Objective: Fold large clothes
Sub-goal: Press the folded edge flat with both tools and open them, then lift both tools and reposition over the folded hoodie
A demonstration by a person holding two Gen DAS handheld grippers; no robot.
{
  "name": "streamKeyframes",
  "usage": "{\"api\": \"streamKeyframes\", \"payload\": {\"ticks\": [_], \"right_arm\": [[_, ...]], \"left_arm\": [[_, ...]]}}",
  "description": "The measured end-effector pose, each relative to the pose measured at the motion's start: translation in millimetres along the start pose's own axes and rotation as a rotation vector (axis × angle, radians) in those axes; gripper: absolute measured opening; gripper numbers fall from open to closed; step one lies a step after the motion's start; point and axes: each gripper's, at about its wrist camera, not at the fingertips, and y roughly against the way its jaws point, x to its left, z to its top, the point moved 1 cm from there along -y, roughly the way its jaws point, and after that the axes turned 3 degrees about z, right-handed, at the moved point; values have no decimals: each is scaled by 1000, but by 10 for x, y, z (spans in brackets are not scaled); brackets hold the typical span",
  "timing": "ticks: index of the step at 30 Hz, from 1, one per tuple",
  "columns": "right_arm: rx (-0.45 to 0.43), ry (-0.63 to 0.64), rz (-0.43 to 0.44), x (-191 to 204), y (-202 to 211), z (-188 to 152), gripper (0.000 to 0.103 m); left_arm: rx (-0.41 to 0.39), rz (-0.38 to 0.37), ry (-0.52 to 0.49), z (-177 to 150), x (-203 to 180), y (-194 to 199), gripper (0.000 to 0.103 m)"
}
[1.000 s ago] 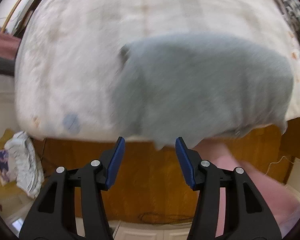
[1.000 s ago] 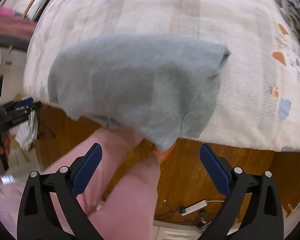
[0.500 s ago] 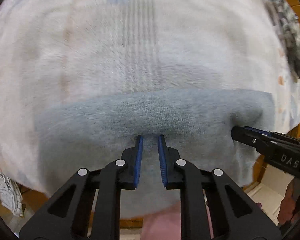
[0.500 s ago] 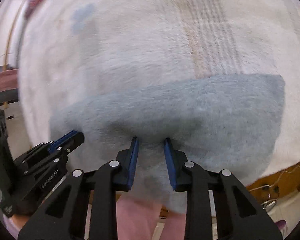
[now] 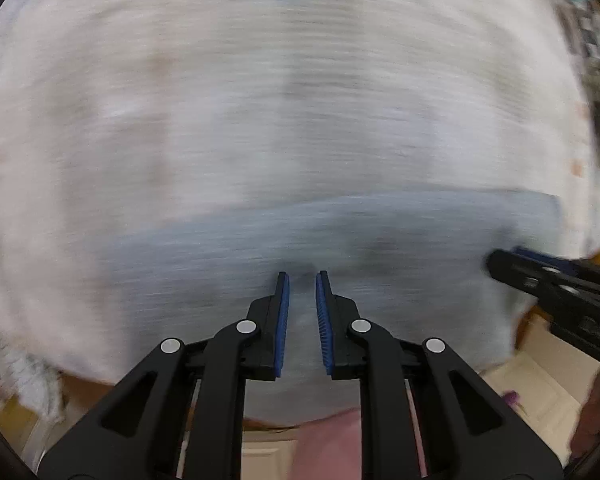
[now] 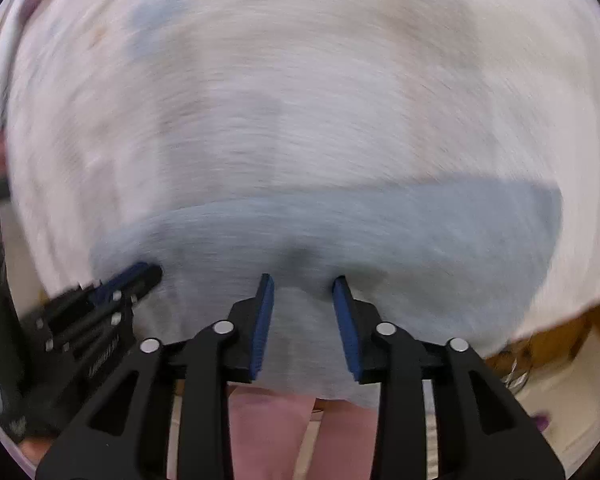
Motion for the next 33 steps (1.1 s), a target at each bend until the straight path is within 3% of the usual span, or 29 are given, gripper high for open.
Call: {"api": "streamKeyframes", "payload": {"ticks": [4, 8, 11, 13, 14, 16, 17, 22, 25, 28, 31, 33], "right_arm": [[26, 22, -36, 106, -435, 194, 56], [36, 17, -167, 313, -521, 302, 56], [54, 3, -130, 281, -395, 264, 50], [39, -31, -71, 139, -138, 213, 25], [20, -39, -92, 55, -16, 187, 19], [-11, -71, -202, -221, 186, 150, 18], [-8, -97, -201, -360, 200, 146, 17], [35, -258, -32, -957, -269, 265, 16], [44, -208, -61, -905, -219, 331, 16], [36, -137, -58, -822, -91, 282, 16], [45, -115, -41, -723, 193, 66, 16], [71, -63, -111, -677, 220, -113, 19]], "left_arm": [[56, -113, 111, 148, 258, -384, 15], [111, -125, 140, 294, 293, -455, 15], [107, -145, 86, 315, 354, -295, 15], [92, -136, 80, 261, 475, -169, 15], [87, -120, 79, 242, 520, -129, 15], [85, -52, 82, 226, 602, -92, 15], [88, -51, 96, 230, 669, -147, 15], [139, -94, 141, 370, 753, -559, 12], [130, -22, 101, 431, 646, -497, 12], [99, 26, 27, 242, 513, -348, 11], [90, -32, 85, -85, 556, -102, 11], [104, 18, 70, -340, 550, -148, 11]]}}
